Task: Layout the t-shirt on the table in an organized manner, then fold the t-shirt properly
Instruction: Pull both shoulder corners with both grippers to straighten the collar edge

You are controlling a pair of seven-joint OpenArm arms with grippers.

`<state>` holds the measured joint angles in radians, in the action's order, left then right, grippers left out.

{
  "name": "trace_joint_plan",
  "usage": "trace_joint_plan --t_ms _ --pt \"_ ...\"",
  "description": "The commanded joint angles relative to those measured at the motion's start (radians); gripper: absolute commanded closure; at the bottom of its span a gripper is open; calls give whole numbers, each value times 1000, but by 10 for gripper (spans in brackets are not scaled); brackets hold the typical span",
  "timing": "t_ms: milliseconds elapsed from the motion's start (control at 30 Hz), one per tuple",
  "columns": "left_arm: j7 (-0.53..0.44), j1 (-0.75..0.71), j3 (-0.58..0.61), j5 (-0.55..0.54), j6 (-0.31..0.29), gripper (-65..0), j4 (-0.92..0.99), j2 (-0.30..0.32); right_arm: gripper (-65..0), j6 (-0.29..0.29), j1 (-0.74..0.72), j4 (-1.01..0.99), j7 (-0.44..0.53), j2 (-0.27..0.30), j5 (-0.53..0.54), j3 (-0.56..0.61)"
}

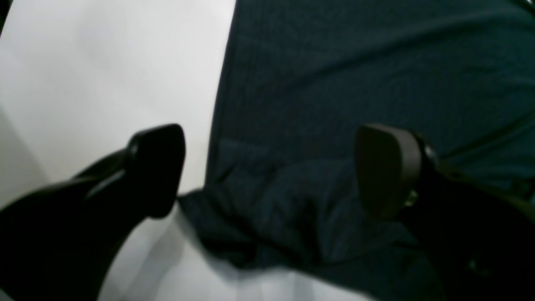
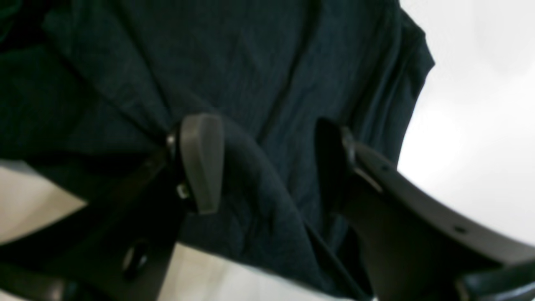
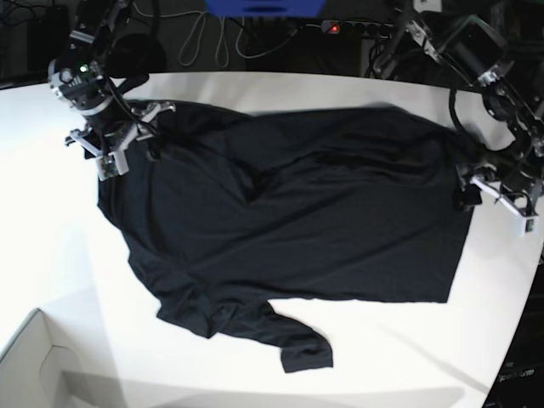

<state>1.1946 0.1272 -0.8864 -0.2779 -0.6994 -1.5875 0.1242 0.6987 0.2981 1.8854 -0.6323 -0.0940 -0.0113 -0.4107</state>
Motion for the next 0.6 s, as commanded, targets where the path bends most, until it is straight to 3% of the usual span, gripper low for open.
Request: trace_joint_plan --t_ms 0,267,467,567 --pt "-14 2 -1 -14 1 -624 -20 18 -351 -1 -4 21 21 3 17 -3" --pt "-25 -242 42 -21 1 -624 -199 32 -351 -1 -4 21 21 1 17 -84" --pt "-227 -352 160 -13 1 -624 -152 32 -351 -1 -3 21 21 1 17 -90" --pt "-261 -352 186 -13 1 -624 -106 32 -351 -1 -3 21 16 1 17 -89"
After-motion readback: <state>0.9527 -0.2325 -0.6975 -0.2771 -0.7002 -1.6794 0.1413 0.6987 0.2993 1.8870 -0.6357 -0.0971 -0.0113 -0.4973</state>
